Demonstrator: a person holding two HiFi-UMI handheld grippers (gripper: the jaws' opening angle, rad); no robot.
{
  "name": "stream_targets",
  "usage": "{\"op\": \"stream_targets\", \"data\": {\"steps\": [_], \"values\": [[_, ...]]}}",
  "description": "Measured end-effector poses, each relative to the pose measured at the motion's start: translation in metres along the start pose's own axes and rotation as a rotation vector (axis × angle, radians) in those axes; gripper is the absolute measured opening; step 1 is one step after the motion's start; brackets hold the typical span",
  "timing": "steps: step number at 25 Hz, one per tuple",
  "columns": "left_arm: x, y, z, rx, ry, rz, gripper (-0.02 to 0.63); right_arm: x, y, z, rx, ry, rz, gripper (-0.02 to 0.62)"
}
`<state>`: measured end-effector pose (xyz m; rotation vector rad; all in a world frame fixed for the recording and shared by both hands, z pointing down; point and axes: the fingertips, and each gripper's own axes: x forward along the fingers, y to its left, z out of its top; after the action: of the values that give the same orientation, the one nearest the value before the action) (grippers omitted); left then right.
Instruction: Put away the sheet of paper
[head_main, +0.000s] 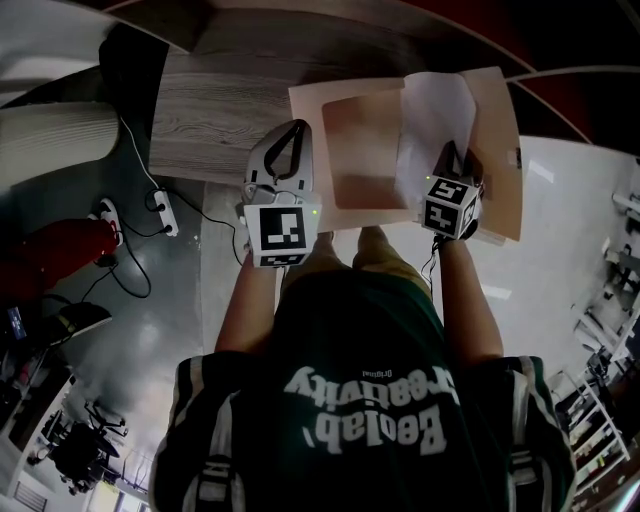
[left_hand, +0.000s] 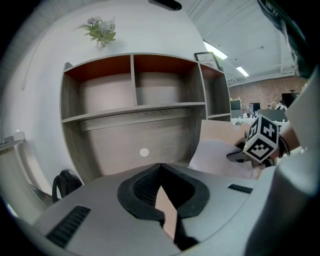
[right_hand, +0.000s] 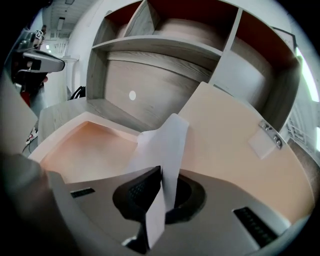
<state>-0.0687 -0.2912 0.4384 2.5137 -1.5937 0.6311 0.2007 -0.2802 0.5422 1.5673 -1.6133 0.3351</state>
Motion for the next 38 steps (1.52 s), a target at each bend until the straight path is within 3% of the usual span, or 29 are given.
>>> {"op": "stream_targets", "data": {"steps": [9,19,25,29,38], "values": [[0.001,-0.002,0.0,-0.002,-0.003,-0.006,0.018,0.0,0.015,-0.027,-0.091,0.07,0.115,0.035],[0.004,-0.004,0.0,-0.001,-0.004,-0.016,0.018,-0.013,0.012,-0.023,-0.219,0.076,0.139,0.035],[0.005,-0.006,-0.001,0.002,0.003,-0.014,0.018,-0.008,0.026,-0.023,-0.285,0.067,0.218,0.035],[0.003,-0.007,0.001,0.003,0.004,-0.01,0.018,-0.015,0.04,-0.024,-0.318,0.054,0.314,0.035],[0.003,-0.01,-0.002,-0.004,0.006,-0.01,0.018,-0.032,0.044,-0.026,-0.336,0.043,0.435,0.034]]}}
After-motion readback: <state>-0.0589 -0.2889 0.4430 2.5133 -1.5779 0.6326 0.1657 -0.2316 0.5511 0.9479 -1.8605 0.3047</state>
